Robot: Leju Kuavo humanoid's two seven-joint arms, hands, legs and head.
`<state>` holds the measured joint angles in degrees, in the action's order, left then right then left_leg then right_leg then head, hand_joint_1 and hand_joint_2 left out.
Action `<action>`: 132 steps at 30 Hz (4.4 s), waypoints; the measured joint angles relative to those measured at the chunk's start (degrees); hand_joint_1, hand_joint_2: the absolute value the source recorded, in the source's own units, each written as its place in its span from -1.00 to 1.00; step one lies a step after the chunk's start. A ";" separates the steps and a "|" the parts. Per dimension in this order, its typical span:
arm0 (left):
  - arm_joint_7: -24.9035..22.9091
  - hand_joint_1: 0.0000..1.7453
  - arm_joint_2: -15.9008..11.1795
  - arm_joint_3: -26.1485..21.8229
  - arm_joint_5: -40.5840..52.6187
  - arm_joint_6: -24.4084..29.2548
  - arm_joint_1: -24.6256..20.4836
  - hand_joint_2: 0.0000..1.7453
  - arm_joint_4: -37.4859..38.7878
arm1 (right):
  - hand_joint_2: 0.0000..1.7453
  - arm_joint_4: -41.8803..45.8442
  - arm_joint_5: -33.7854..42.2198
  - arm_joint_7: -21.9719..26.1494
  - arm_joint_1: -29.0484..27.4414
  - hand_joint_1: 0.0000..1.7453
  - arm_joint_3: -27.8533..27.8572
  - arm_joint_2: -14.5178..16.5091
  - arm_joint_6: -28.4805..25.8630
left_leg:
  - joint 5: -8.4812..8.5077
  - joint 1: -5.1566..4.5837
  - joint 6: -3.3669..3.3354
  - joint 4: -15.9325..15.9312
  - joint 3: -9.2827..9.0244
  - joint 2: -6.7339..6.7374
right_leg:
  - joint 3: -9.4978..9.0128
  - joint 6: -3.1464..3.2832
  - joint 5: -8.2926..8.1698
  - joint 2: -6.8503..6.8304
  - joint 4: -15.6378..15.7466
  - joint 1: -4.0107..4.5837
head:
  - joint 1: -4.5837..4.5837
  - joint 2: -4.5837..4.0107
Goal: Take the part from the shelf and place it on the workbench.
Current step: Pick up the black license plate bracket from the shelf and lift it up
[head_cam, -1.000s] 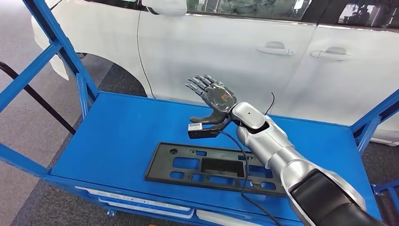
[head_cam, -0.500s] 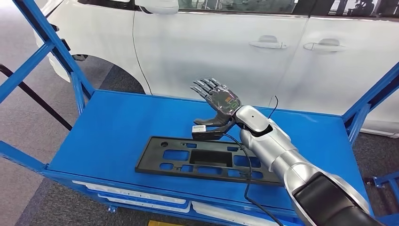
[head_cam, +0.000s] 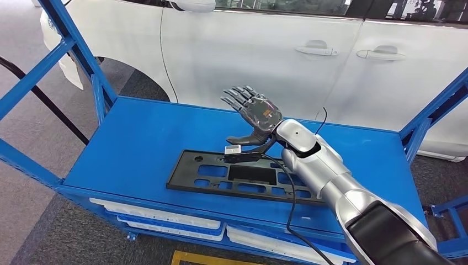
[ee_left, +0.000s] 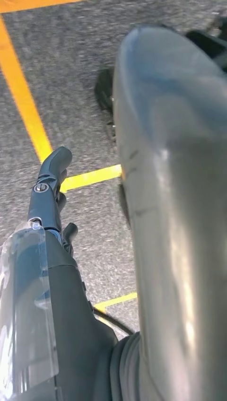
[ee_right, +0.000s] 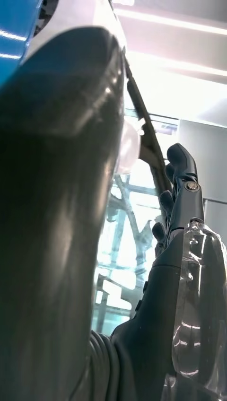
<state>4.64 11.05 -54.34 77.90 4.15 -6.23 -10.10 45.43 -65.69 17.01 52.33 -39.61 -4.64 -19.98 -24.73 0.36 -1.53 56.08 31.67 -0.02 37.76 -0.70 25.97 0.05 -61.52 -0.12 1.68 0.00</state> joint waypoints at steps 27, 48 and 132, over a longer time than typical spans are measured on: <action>0.71 -1.00 0.00 -0.07 -0.04 -0.02 0.18 -1.00 0.00 | -1.00 10.99 0.40 0.06 -2.83 -1.00 -0.34 -3.83 1.11 | -0.76 -0.57 1.07 1.62 0.79 -0.11 | -2.12 1.06 -2.31 -0.12 3.50 -0.09 | 0.01 0.00; 0.50 -1.00 0.11 -0.07 0.53 -0.50 0.00 -1.00 0.00 | -1.00 15.77 -1.02 -1.64 -8.39 -1.00 -0.01 -6.92 1.57 | -6.72 0.32 3.24 14.05 8.69 0.07 | -2.80 2.17 -1.19 -0.22 3.00 -0.89 | 0.01 0.00; 0.54 -1.00 0.14 0.66 1.22 -0.82 -0.76 -1.00 -0.15 | 1.00 -7.97 -4.55 -2.05 -1.96 -1.00 1.82 -0.16 2.44 | 2.05 -0.28 0.52 2.22 4.79 -0.19 | -2.46 -0.71 0.65 0.00 0.13 -1.20 | 0.01 0.00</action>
<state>5.18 11.19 -53.68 79.12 3.33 -7.00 -10.25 37.45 -70.24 14.96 50.38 -37.79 -4.80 -17.53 -22.68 0.08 -1.01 58.30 36.46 -0.21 35.31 -1.40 26.62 0.06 -61.38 -1.31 1.68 0.00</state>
